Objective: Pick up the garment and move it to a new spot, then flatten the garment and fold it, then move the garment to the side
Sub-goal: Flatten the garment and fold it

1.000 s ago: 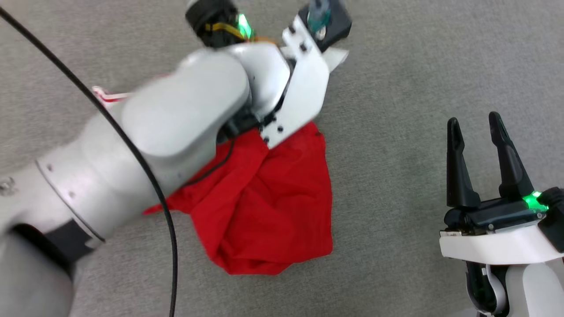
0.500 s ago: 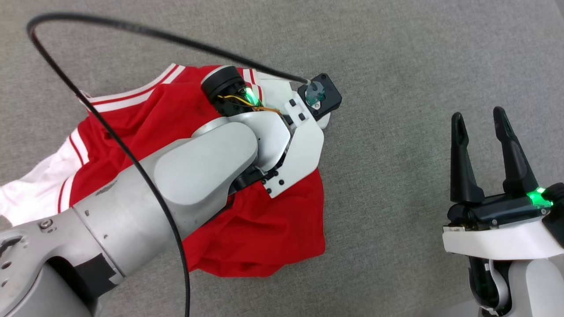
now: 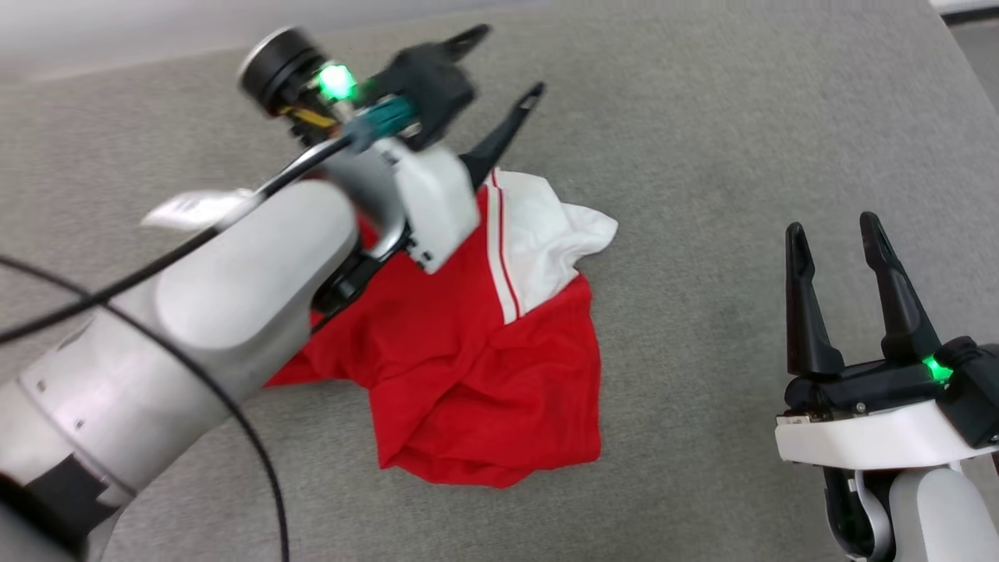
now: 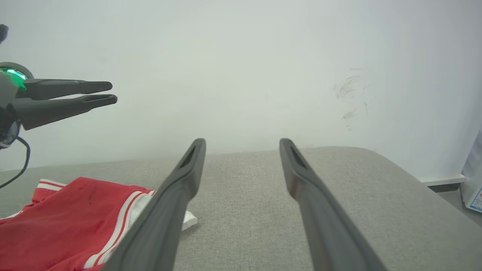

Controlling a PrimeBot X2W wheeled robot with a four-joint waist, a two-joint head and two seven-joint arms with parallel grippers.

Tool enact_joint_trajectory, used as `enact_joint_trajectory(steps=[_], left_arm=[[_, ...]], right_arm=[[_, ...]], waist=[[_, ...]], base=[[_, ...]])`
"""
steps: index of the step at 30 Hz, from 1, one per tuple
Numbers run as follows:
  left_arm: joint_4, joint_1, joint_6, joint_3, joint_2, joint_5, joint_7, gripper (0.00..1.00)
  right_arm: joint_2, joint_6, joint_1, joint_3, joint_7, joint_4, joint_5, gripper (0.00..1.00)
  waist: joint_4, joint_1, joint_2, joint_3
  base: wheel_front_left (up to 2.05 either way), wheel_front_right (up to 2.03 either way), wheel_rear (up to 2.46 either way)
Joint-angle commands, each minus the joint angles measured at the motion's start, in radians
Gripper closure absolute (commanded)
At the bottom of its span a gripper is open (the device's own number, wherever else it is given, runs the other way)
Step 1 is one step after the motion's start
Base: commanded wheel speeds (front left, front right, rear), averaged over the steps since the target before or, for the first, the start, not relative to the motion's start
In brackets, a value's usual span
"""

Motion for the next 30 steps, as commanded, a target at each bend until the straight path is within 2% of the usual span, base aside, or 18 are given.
enact_joint_trajectory(steps=[1, 6, 7, 10, 14, 17, 20, 23, 26, 30], left_arm=[[-0.02, 0.066, 0.063, 0.03, 0.032, 0.003, -0.073, 0.0], [-0.1, 0.215, 0.251, 0.12, 0.112, 0.014, -0.175, 0.0], [-0.1, 0.215, 0.251, 0.12, 0.112, 0.014, -0.175, 0.0], [-0.174, 0.322, 0.366, 0.203, 0.152, 0.032, -0.188, 0.0], [-0.303, 0.503, 0.496, 0.361, 0.172, 0.09, -0.188, 0.0], [-0.383, 0.649, 0.557, 0.473, 0.156, 0.139, -0.188, 0.0], [-0.437, 0.792, 0.588, 0.559, 0.128, 0.192, -0.188, 0.0], [-0.466, 0.913, 0.597, 0.63, 0.088, 0.24, -0.188, 0.0], [-0.484, 1.007, 0.584, 0.689, 0.039, 0.28, -0.188, 0.0], [-0.485, 1.086, 0.547, 0.745, -0.022, 0.322, -0.188, 0.0]], right_arm=[[0.001, 0.0, -0.013, -0.003, -0.002, -0.001, -0.015, 0.0], [0.001, 0.0, -0.064, -0.013, -0.002, 0.0, -0.051, 0.0], [0.001, 0.0, -0.064, -0.013, -0.002, 0.0, -0.051, 0.0], [0.001, 0.0, -0.106, -0.011, -0.002, 0.009, -0.084, 0.0], [0.001, 0.0, -0.184, -0.012, -0.002, 0.025, -0.141, 0.0], [0.001, 0.0, -0.255, 0.001, -0.002, 0.058, -0.202, 0.0], [-0.038, 0.0, -0.33, 0.035, -0.002, 0.142, -0.242, 0.0], [-0.107, 0.0, -0.419, 0.108, 0.036, 0.305, -0.234, 0.0], [-0.182, 0.0, -0.515, 0.207, 0.176, 0.427, -0.184, 0.0], [-0.277, 0.0, -0.64, 0.381, 0.426, 0.54, -0.026, 0.0]], waist=[[0.047, 0.0, 0.0, -0.043], [0.104, 0.0, 0.0, -0.073], [0.104, 0.0, 0.0, -0.073], [0.14, 0.0, 0.0, -0.083], [0.181, 0.0, 0.0, -0.092], [0.203, 0.0, 0.0, -0.1], [0.218, 0.0, 0.0, -0.109], [0.233, 0.0, 0.0, -0.123], [0.252, 0.0, 0.0, -0.13], [0.274, 0.0, 0.0, -0.132]], base=[[0.0, 0.0, 0.0], [0.0, 0.0, 0.0], [0.0, 0.0, 0.0], [0.0, 0.0, 0.0], [0.0, 0.0, 0.0], [0.0, 0.0, 0.0], [0.0, 0.0, 0.0], [0.0, 0.0, 0.0], [0.0, 0.0, 0.0], [0.0, 0.0, 0.0]])
